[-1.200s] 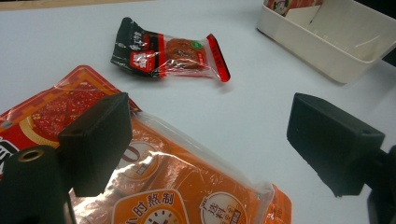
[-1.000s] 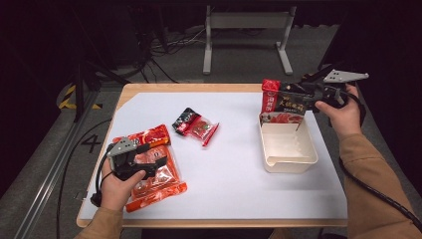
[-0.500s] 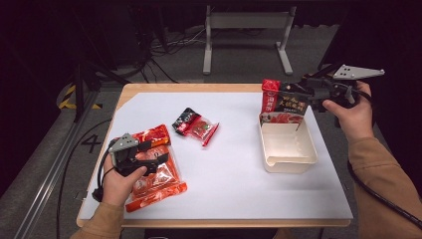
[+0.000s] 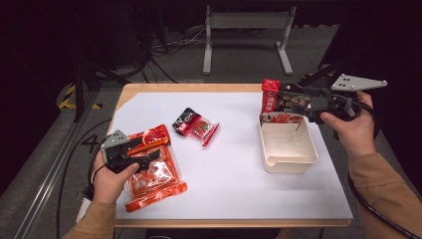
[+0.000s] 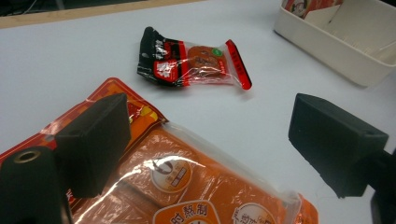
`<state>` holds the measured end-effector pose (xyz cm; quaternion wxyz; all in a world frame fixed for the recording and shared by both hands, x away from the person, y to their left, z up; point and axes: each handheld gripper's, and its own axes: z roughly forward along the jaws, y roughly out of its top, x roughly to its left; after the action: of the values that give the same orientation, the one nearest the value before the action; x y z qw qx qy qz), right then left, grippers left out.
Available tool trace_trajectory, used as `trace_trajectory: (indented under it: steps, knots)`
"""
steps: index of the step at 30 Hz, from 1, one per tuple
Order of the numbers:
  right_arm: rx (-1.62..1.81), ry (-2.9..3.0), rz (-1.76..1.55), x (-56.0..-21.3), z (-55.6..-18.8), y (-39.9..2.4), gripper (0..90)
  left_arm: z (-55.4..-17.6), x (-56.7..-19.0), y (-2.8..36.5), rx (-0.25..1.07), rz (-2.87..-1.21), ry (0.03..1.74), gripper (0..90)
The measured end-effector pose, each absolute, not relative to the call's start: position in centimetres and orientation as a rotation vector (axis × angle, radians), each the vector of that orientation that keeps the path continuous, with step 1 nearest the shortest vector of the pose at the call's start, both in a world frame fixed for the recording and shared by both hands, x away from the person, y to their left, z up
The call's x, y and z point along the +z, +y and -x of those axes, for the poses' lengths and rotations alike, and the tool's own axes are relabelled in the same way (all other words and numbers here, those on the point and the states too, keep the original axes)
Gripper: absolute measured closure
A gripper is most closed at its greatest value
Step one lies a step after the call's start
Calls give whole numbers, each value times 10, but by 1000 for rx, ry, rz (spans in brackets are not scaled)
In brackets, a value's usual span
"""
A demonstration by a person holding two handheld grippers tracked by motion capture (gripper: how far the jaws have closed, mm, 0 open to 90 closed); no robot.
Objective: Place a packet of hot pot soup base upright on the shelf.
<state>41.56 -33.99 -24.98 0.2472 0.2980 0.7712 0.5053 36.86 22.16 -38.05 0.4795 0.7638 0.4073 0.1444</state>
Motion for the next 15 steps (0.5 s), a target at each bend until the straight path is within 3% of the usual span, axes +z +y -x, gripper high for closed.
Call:
trace_trajectory:
  steps: [15]
  knots:
    - [1433, 2205, -771, -265, -381, -307, 232, -369, -379, 236, 363, -1919, 1015, 122]
